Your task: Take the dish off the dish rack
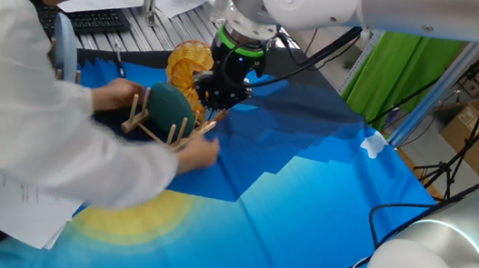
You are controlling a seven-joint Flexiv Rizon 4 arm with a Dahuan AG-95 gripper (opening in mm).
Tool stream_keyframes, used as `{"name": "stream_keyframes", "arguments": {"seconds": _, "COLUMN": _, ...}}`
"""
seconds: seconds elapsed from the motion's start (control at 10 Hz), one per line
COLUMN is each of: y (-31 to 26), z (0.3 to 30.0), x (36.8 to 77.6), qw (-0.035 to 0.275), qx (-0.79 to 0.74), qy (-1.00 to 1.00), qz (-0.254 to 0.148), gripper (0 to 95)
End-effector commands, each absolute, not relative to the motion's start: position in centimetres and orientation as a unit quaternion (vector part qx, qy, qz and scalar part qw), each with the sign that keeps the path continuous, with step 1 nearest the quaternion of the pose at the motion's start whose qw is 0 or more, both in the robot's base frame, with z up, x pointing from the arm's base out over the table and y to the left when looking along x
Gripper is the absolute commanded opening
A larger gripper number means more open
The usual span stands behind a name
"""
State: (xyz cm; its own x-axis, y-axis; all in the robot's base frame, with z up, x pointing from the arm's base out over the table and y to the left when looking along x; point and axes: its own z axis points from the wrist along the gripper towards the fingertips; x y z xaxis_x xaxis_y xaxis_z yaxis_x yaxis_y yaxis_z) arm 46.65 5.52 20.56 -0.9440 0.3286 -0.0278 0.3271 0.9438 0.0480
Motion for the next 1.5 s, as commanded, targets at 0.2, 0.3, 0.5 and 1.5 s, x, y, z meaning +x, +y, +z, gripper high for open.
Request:
{"name": "stream_keyframes", "arguments": {"seconds": 0.2, "y": 4.2, "z": 20.8, "x": 47.0, "qw": 0.015, "qx": 0.144, "qy": 0.989, "qz": 0.023, "gripper": 0.0}}
{"name": "stream_keyframes", "arguments": {"seconds": 0.3, "y": 3.7, "z": 20.9, "x": 47.4, "qw": 0.015, "qx": 0.138, "qy": 0.99, "qz": 0.021, "gripper": 0.0}}
{"name": "stream_keyframes", "arguments": {"seconds": 0.5, "y": 3.6, "z": 21.6, "x": 48.5, "qw": 0.015, "qx": 0.138, "qy": 0.99, "qz": 0.017, "gripper": 0.0}}
{"name": "stream_keyframes", "arguments": {"seconds": 1.5, "y": 1.1, "z": 22.3, "x": 51.6, "qw": 0.014, "qx": 0.11, "qy": 0.994, "qz": 0.017, "gripper": 0.0}}
